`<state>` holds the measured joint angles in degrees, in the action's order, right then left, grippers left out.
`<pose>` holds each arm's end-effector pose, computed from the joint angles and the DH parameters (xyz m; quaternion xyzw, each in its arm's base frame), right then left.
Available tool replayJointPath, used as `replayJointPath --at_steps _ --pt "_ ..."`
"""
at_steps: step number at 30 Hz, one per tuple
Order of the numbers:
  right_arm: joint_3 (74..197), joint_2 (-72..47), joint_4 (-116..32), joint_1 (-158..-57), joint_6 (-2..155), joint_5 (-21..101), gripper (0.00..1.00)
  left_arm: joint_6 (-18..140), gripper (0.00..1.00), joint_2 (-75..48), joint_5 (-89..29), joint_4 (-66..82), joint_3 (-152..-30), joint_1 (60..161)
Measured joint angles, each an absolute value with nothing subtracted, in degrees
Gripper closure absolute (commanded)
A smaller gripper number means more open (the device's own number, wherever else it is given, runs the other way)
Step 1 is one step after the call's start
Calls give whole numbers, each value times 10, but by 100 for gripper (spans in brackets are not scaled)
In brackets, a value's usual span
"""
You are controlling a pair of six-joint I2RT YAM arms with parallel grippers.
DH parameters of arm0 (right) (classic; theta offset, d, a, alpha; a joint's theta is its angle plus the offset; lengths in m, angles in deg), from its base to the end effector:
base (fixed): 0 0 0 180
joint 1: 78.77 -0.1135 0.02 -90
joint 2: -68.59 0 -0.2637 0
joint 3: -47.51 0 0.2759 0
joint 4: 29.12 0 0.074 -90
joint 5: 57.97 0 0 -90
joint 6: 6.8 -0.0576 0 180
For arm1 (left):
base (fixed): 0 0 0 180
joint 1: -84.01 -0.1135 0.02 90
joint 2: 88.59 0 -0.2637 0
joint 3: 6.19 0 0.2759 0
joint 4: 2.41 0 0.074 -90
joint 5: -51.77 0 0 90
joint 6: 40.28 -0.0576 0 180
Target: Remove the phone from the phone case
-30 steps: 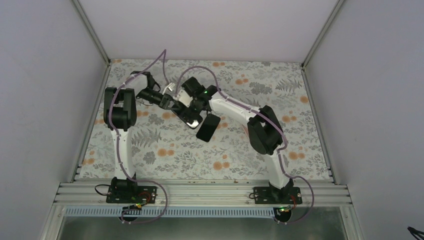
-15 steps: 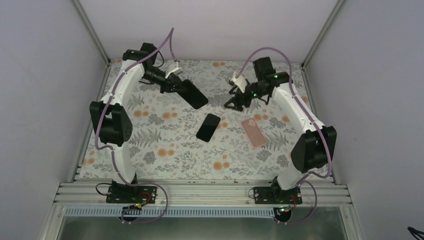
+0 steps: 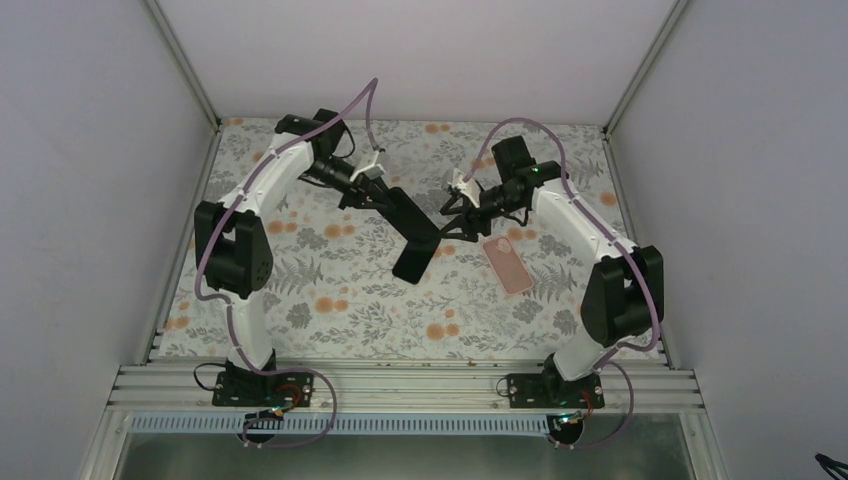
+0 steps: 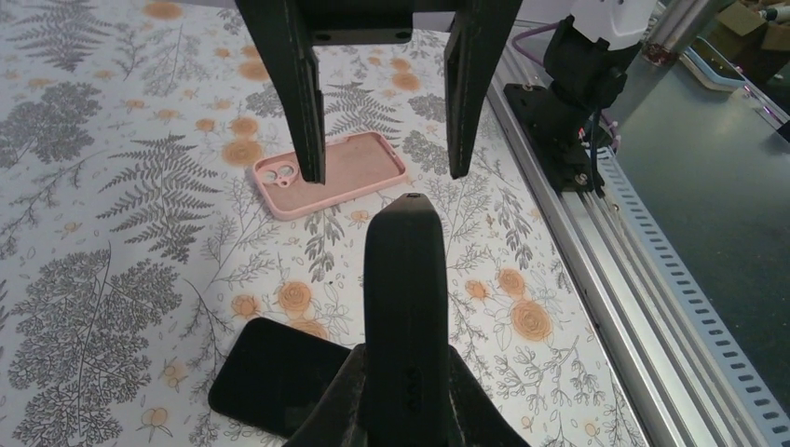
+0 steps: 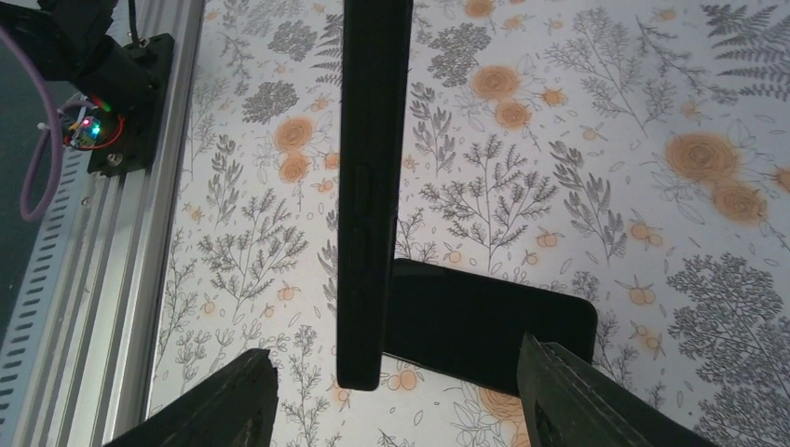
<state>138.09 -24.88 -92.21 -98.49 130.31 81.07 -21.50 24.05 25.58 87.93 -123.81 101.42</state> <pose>0.3214 0.1614 0.2607 -0.5622 0.6952 0.3496 0.2800 0.3704 -0.1703 0.2817 0.6079 0.5920 -0.4554 0.2696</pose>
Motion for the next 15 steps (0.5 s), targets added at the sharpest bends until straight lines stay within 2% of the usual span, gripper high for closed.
replayJointPath --at_steps 15 --pt "1382 -282 -935 -985 1339 829 38 -234 98 215 270 881 -1222 1013"
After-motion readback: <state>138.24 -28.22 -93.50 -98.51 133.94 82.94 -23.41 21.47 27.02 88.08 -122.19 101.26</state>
